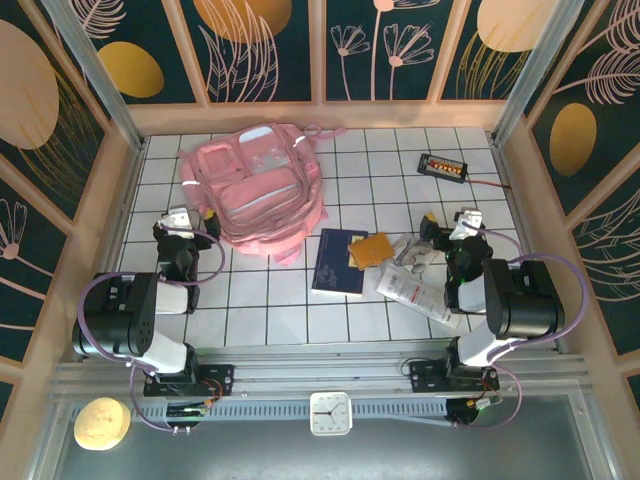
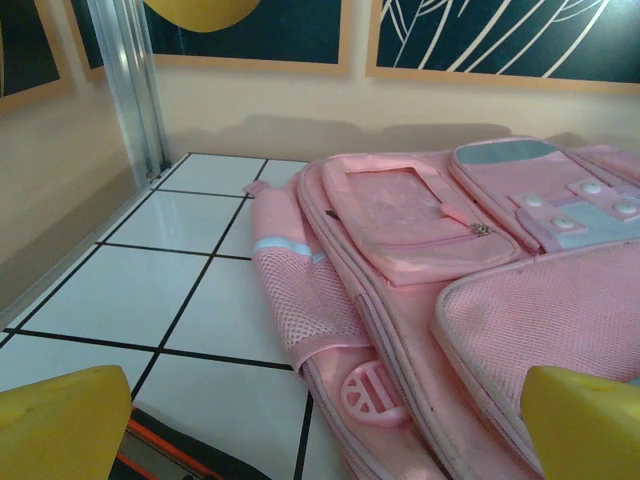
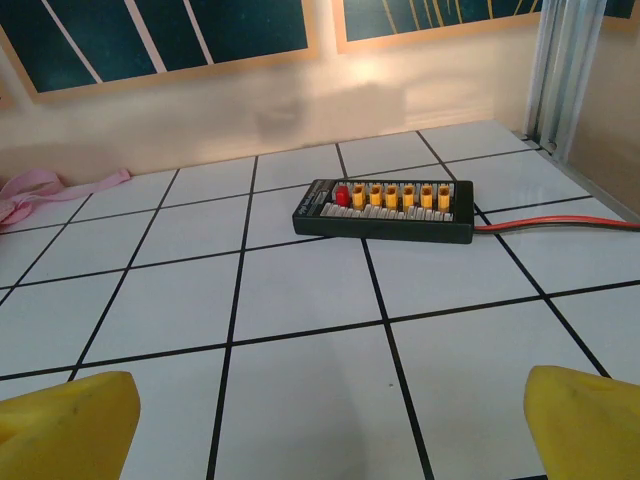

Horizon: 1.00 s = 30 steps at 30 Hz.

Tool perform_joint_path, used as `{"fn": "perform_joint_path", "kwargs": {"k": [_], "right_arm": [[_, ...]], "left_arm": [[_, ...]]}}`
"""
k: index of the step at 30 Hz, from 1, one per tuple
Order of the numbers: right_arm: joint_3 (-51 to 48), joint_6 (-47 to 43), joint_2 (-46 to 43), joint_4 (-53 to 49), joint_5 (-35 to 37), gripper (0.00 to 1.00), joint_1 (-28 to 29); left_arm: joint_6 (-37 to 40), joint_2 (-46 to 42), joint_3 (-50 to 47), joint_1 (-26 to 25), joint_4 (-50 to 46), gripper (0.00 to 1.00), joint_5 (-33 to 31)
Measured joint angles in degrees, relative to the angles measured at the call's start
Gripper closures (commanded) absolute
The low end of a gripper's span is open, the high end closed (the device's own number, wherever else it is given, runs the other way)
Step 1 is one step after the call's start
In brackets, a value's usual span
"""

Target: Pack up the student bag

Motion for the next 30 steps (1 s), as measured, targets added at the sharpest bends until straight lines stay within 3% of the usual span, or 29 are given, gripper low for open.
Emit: {"fn": "perform_joint_path", "kwargs": {"k": [26,30], "right_arm": [[0.02,0.02,0.0,-0.15,0.04,0.01,0.0],[1.42,0.04,-0.63,-3.74,0.7,0.01,0.0]], "left_arm": [[0.0,0.0,0.0,0.0,0.0,0.01,0.0],[-0.04,-0.02,0.0,0.0,-0.07,0.01,-0.28]]}}
